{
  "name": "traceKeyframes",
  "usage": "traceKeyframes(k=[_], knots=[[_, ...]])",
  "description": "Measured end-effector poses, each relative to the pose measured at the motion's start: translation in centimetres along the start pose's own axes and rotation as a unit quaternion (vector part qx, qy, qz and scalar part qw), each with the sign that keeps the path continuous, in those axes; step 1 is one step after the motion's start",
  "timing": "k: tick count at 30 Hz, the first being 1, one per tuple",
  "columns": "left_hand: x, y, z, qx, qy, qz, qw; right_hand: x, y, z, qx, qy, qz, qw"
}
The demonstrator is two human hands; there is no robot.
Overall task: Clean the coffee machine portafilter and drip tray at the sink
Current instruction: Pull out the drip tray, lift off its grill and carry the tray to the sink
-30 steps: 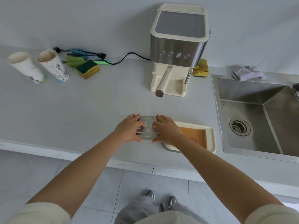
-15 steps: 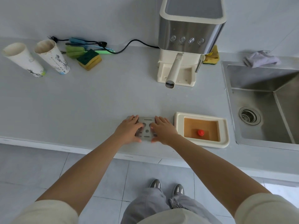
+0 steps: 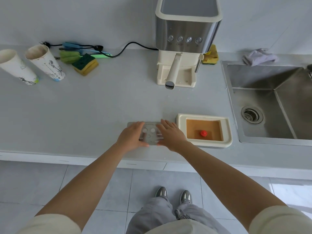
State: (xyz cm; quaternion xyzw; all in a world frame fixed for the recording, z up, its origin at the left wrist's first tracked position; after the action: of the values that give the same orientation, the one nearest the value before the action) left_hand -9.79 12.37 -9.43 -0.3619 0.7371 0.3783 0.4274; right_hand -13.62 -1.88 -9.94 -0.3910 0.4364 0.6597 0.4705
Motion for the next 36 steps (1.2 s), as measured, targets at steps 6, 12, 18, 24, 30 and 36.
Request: traceKeyframes(k=[6,12,18,24,30,36], knots=[[0.9,-0.4,-4.4,0.029,0.044,-0.018,0.998,-2.7,3.9,-4.2,0.072,-0.02,-0.042,0.996],[2.5,-1.4,-8.8,0.059,0.027,0.001,0.998,-4.3,8.7,-10.8,0.181,-0.017,-0.059,0.982],[3.3,-2.1,-11.1,0.076,0.063,-0.027,0.995,-3.8,11.7,-15.0,0.254,-0.066,-0.061,0.963],[4.5,-2.8,-11.2,0.041,0.038,-0.002,0.998,-3.0,12.4,-16.2,0.258,-0.109,-0.064,0.958],[5.1,-3.2,-11.2,0.056,0.068,-0.006,0.996,-2.9,11.9,-16.4,0.258,-0.144,-0.084,0.952],[5.1,-3.6,-10.9,0.074,0.142,-0.014,0.987,-2.9,12.3,-16.6,0.269,-0.162,-0.1,0.944]])
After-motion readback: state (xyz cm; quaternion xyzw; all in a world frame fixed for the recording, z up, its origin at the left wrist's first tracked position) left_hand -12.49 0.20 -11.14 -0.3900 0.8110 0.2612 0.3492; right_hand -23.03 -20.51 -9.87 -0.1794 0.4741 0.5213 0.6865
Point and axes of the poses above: each hand's wrist, its own y-axis away from the middle knuckle, its own x-axis out of the palm, z = x × y, the point moved 4 cm from there along -y, towards the middle knuckle, and after that the axes turned 7 degrees about -z, right-handed, at the moved point
